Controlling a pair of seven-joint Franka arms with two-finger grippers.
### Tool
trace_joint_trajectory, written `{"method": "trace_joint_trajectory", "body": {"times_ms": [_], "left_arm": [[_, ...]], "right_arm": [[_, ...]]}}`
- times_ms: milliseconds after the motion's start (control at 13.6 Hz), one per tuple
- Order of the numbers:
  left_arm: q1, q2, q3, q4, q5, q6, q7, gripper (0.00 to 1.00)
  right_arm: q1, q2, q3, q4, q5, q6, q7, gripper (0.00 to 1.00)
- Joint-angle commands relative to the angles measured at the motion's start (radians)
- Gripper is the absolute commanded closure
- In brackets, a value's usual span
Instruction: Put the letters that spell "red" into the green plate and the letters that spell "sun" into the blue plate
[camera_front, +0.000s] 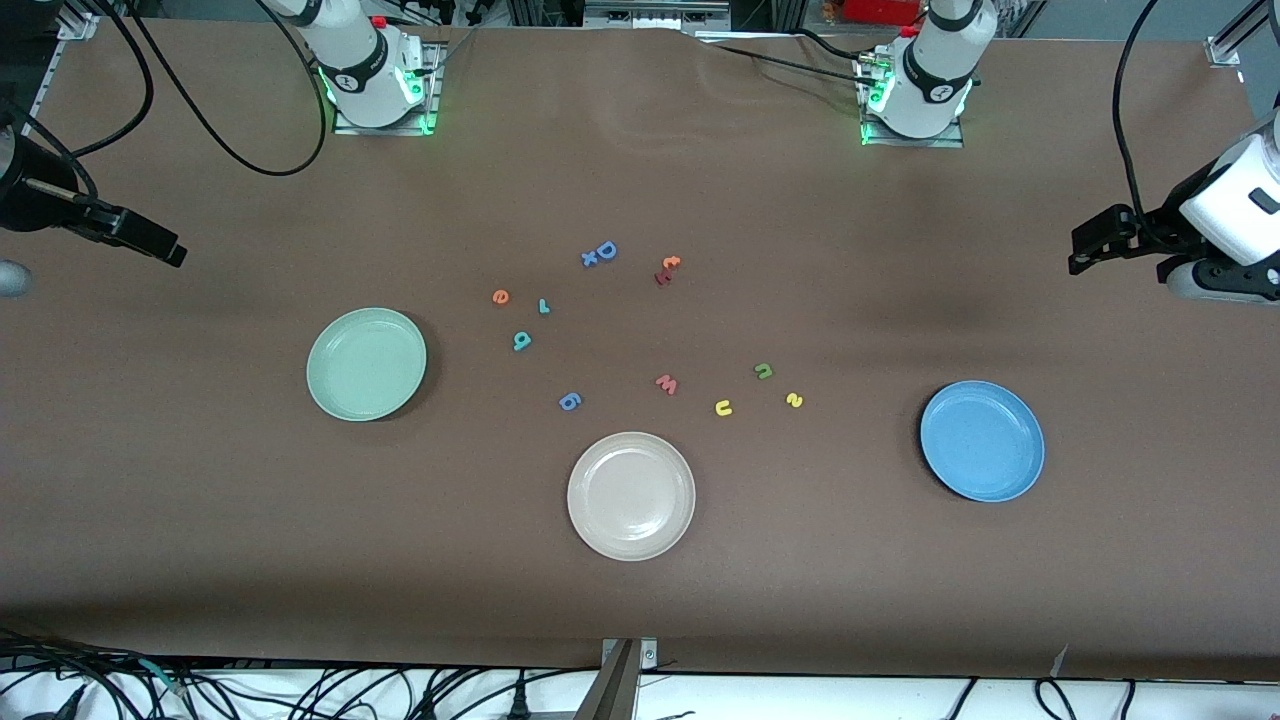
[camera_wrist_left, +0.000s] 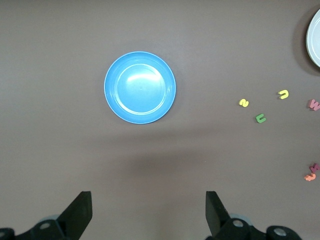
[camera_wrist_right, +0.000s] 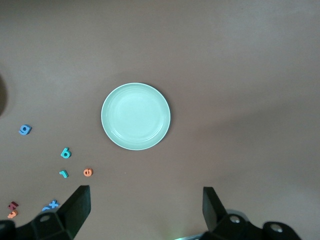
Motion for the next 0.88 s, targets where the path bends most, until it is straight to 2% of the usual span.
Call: {"method": "trace_joint_trajectory", "body": {"times_ms": [0,221,515,810], "left_arm": [[-0.01,0.007,-0.001,0.007,0.01,-0.005,0.015,0.0],[-0.004,0.017,0.001,0.01,-0.056,-0.004,0.018,0.0],[-0.013,0.017,-0.001,0.005,-0.058,-0.004,0.02,0.0],[-0.074,0.048,-0.007,0.008,-0.065,0.004,0.014,0.0]], "right_arm": [[-0.004,-0.016,0.003,-0.002,0.006,-0.015,-0.004,0.0],[-0.004,-0.016,0.003,-0.002,0.006,-0.015,-0.004,0.0],[-0.004,-0.018,0.003,-0.003,0.006,-0.015,-0.004,0.0],[-0.004,-0.018,0.003,-0.002,0.006,-0.016,-0.004,0.0]]}}
